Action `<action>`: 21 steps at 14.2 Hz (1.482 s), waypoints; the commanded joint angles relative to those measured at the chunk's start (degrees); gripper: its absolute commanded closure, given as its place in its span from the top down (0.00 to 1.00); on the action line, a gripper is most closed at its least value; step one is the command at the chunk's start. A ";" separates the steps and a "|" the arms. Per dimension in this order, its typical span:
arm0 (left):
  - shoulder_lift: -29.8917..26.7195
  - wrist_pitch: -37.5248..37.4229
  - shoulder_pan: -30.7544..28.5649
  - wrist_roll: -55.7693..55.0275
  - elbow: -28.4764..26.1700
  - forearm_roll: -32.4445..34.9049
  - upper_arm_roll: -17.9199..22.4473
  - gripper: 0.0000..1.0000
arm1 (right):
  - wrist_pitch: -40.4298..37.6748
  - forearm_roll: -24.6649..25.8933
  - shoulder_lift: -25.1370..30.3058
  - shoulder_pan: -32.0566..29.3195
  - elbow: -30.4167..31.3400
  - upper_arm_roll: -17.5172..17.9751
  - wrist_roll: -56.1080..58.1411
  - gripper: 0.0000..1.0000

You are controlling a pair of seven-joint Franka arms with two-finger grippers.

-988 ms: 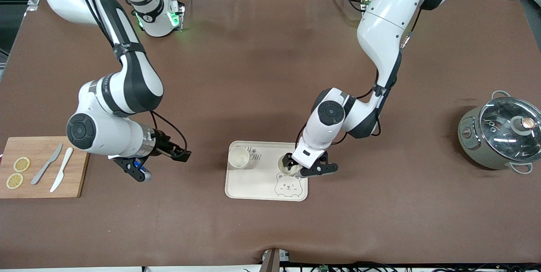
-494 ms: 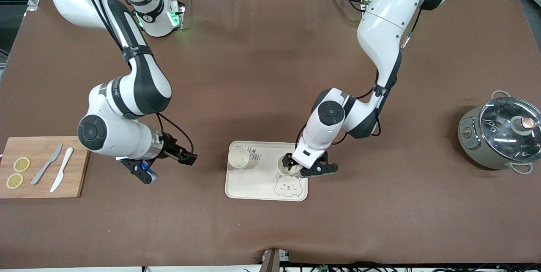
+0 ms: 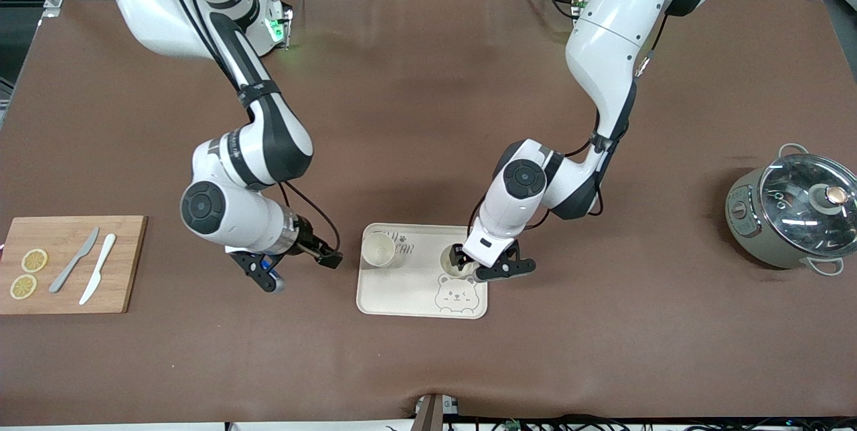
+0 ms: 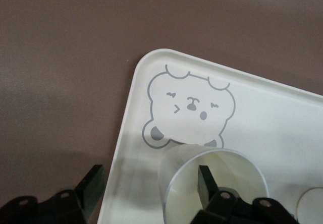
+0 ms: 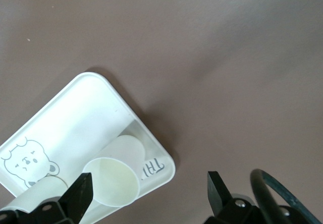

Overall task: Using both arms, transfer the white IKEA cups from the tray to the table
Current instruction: 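Close the left gripper on its cup while the right gripper grasps the other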

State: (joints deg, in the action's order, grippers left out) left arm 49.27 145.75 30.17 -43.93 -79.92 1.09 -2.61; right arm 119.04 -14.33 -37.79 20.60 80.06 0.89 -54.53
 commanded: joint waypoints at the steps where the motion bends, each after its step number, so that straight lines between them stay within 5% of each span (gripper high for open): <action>1: 0.30 0.32 0.33 -1.95 0.38 0.93 0.15 0.81 | 1.54 -0.27 -1.75 1.80 -1.66 -0.36 -2.68 1.00; 8: 0.12 0.32 0.51 -2.48 0.47 0.84 0.15 0.30 | 2.51 -0.09 -3.69 4.97 -1.31 -0.36 -4.00 0.98; 12: -0.06 0.32 0.51 -2.65 0.47 0.84 0.15 0.00 | 3.47 -0.09 -5.27 6.38 -1.13 -0.36 -4.62 0.83; 16: -0.23 0.32 0.60 -3.53 0.47 0.84 0.15 0.00 | 5.15 -0.09 -6.94 7.52 -1.04 -0.45 -5.85 0.73; 21: -1.81 -0.64 0.25 -3.62 0.38 1.02 0.15 0.00 | 5.85 -0.09 -8.00 7.61 -1.05 -0.53 -5.85 0.47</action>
State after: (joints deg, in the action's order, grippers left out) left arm 49.14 145.86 30.40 -45.86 -79.14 1.09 -2.66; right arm 124.80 -14.33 -44.83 27.80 80.09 0.82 -59.31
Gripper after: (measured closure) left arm 0.965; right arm 0.471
